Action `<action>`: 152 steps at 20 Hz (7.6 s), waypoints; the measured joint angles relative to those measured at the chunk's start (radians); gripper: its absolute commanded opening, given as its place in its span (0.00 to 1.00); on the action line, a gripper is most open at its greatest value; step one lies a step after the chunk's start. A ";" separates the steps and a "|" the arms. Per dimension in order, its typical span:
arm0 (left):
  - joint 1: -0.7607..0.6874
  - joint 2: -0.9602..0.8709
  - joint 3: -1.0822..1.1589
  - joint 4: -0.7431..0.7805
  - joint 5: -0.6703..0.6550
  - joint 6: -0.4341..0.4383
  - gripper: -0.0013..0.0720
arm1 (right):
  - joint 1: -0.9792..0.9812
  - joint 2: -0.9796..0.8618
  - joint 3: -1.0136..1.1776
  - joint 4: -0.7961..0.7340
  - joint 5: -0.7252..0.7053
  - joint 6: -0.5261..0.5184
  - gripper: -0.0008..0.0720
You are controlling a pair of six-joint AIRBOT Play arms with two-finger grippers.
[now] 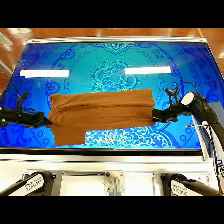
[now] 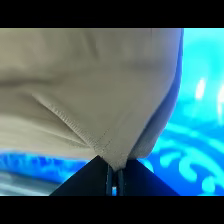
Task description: Fold the shirts.
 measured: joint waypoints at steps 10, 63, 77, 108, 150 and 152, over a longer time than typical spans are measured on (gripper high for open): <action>-0.014 -0.293 0.294 -0.076 0.025 -0.016 0.06 | 0.010 -0.246 0.326 -0.001 -0.163 0.047 0.10; -0.260 -0.636 0.859 -0.187 -0.106 -0.101 0.06 | -0.117 -0.257 0.529 0.351 0.119 0.007 0.10; -0.814 -0.674 0.601 -0.409 0.294 -0.075 0.06 | -0.046 0.076 0.529 0.298 0.267 0.127 0.10; -0.166 -0.101 0.644 -0.096 0.148 -0.151 0.06 | 0.695 -0.425 0.529 0.461 -0.658 0.142 0.23; -0.185 -0.053 0.644 -0.115 0.094 -0.123 0.06 | 0.011 -0.222 0.408 0.423 0.021 -0.008 0.10; -0.190 -0.053 0.644 -0.115 0.088 -0.125 0.06 | -0.109 -0.148 0.434 0.414 0.054 0.003 0.10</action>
